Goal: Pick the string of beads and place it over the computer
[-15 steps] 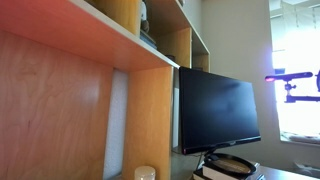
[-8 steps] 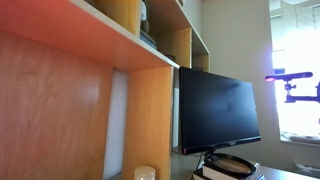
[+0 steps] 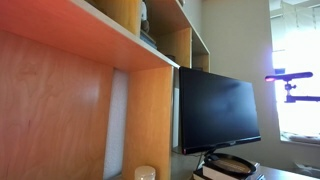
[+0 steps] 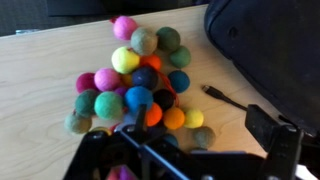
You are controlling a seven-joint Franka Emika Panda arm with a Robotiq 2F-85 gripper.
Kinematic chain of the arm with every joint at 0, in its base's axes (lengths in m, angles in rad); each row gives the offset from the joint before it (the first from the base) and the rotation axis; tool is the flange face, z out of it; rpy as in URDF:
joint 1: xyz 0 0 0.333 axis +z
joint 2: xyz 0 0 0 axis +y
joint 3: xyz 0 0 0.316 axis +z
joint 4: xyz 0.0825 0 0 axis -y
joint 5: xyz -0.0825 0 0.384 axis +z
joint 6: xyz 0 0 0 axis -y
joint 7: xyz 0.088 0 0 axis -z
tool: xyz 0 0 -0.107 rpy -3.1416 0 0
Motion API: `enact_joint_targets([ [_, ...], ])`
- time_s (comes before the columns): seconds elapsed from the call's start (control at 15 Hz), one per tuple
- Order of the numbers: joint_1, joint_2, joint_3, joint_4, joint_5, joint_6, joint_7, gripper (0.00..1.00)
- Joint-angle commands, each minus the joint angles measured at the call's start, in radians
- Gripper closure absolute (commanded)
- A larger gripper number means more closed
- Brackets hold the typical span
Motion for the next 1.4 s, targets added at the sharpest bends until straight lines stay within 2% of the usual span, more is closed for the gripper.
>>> enact_joint_targets([
  [0.0, -0.044, 0.027, 0.045, 0.016, 0.167, 0.014, -0.091, 0.0],
  [0.27, -0.051, 0.001, 0.078, -0.032, 0.286, 0.091, -0.158, 0.0],
  [0.47, -0.085, -0.009, 0.148, -0.09, 0.4, 0.22, -0.224, 0.0],
  [0.67, -0.126, -0.002, 0.212, -0.119, 0.483, 0.294, -0.283, 0.0],
  [0.73, -0.128, 0.001, 0.212, -0.123, 0.478, 0.292, -0.289, 0.0],
  [0.8, -0.099, 0.022, 0.185, -0.097, 0.449, 0.273, -0.254, 0.0],
  [1.27, -0.101, 0.024, 0.186, -0.1, 0.449, 0.274, -0.257, 0.0],
  [1.33, -0.065, 0.039, 0.15, -0.084, 0.415, 0.283, -0.221, 0.0],
])
